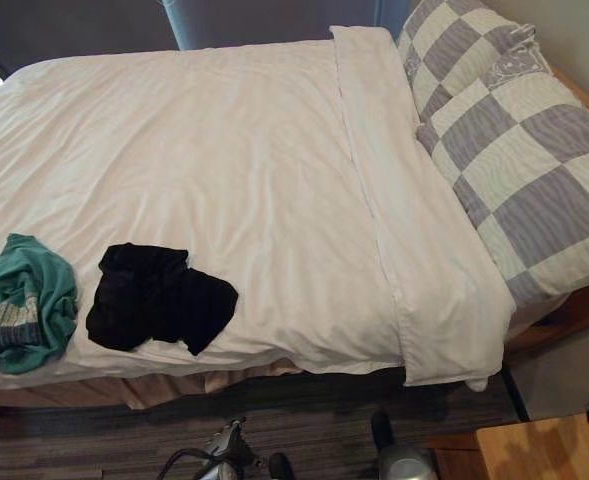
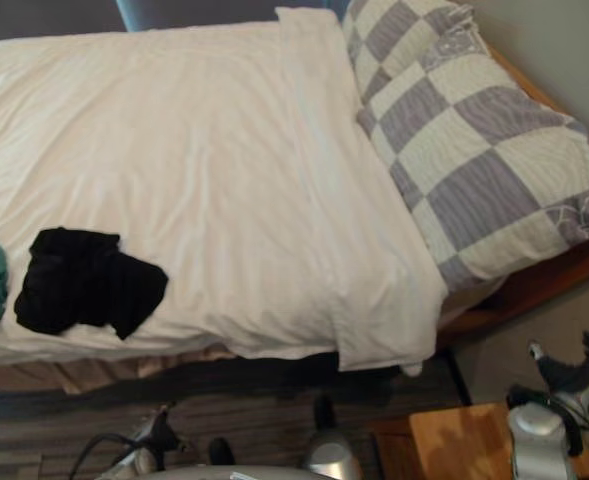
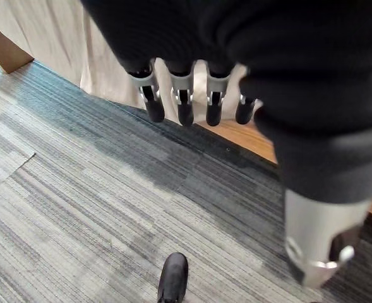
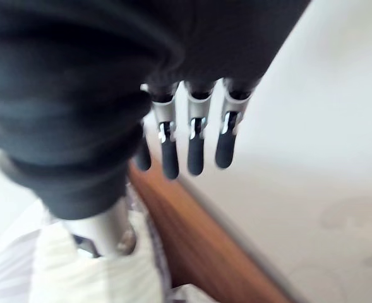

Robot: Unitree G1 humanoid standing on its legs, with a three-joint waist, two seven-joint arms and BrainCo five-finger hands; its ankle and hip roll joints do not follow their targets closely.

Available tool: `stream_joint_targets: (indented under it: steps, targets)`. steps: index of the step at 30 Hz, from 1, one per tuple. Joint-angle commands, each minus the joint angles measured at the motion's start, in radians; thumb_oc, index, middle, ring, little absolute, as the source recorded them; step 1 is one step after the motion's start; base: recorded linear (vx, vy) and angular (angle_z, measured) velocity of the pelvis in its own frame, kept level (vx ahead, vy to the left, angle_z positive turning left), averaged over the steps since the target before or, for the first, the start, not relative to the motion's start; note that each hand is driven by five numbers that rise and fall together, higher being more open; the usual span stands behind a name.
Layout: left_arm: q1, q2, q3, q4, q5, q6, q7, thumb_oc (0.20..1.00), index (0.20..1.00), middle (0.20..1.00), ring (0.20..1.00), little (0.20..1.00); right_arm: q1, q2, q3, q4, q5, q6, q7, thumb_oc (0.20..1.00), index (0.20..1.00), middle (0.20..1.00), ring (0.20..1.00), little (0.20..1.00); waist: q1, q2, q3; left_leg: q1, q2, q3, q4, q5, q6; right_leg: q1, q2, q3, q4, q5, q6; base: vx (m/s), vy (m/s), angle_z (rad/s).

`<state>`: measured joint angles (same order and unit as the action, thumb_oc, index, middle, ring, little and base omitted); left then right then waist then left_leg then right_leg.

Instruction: Tidy up the quilt and then pick up the clothes from the bed and put them into the laundry hamper.

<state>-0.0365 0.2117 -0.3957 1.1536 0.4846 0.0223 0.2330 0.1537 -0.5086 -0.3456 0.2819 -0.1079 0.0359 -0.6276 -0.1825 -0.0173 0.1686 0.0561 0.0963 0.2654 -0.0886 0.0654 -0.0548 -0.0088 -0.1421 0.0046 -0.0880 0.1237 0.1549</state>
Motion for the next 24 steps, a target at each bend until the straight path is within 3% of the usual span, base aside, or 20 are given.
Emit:
stream_joint_targets:
  steps: [1,4,7,10,14,21,24]
  targets:
    - [-0.065,0.032,-0.013,0.017,0.031,-0.015,0.007,1.0,1.0,1.0,1.0,1.0,-0.161,-0.114,0.036,-0.054,-0.151,-0.038,0.007,0.2,0.2,0.2,0.2,0.2,0.061,-0.02,0.018,0.029,0.012,-0.018,0.001,-0.118,-0.015,-0.013,0.003,0.001,0.084,-0.183,0.011,-0.03,-0.039,0.04]
    - [-0.082,0.037,-0.056,-0.003,0.03,-0.021,0.001,1.0,1.0,1.0,1.0,1.0,-0.299,-0.114,0.192,0.02,-0.112,-0.036,0.058,0.2,0.2,0.2,0.2,0.2,0.094,-0.008,0.028,0.019,0.011,-0.021,0.001,-0.104,-0.019,-0.017,0.002,-0.013,0.082,-0.179,0.004,-0.03,-0.04,0.05]
    - [-0.106,0.042,-0.081,-0.024,0.011,-0.025,0.004,1.0,1.0,1.0,1.0,1.0,-0.398,-0.092,0.311,0.217,-0.053,-0.027,0.09,0.2,0.2,0.2,0.2,0.2,0.11,0.004,0.064,-0.004,0.009,-0.028,0.036,-0.104,-0.021,-0.032,-0.002,-0.016,0.105,-0.189,-0.003,-0.09,-0.022,0.21]
    - [-0.137,0.039,-0.09,-0.036,-0.031,-0.02,0.026,1.0,1.0,1.0,1.0,1.0,-0.438,-0.016,0.36,0.412,0.064,-0.024,0.107,0.2,0.2,0.2,0.2,0.2,0.122,0.006,0.121,-0.097,0.011,-0.043,0.172,-0.135,-0.027,-0.098,-0.004,-0.014,0.186,-0.207,-0.014,-0.18,-0.032,0.25]
    - [-0.148,0.041,-0.036,-0.006,-0.091,-0.006,0.063,1.0,1.0,1.0,1.0,1.0,-0.39,0.063,0.426,0.63,0.055,0.003,0.173,0.2,0.2,0.2,0.2,0.2,0.126,-0.001,0.141,-0.161,0.018,-0.064,0.256,-0.167,-0.027,-0.163,-0.001,-0.027,0.265,-0.229,-0.013,-0.06,-0.027,0.1]
    - [-0.116,0.056,-0.023,0.013,-0.076,-0.005,0.069,1.0,1.0,1.0,1.0,1.0,-0.218,0.185,0.442,0.902,0.063,0.02,0.281,0.2,0.2,0.2,0.2,0.2,0.105,-0.021,0.111,-0.138,-0.003,-0.062,0.194,-0.152,-0.008,-0.139,-0.006,-0.026,0.197,-0.192,0.001,0.04,0.061,-0.01]
    - [-0.116,0.067,-0.041,0.044,-0.031,-0.006,0.049,1.0,1.0,1.0,1.0,1.0,-0.14,0.222,0.433,1.042,0.045,0.045,0.332,0.2,0.2,0.2,0.2,0.2,0.091,-0.036,0.082,-0.073,-0.025,-0.047,0.063,-0.121,0.005,-0.116,-0.008,-0.019,0.162,-0.169,0.023,0.07,0.11,-0.06]
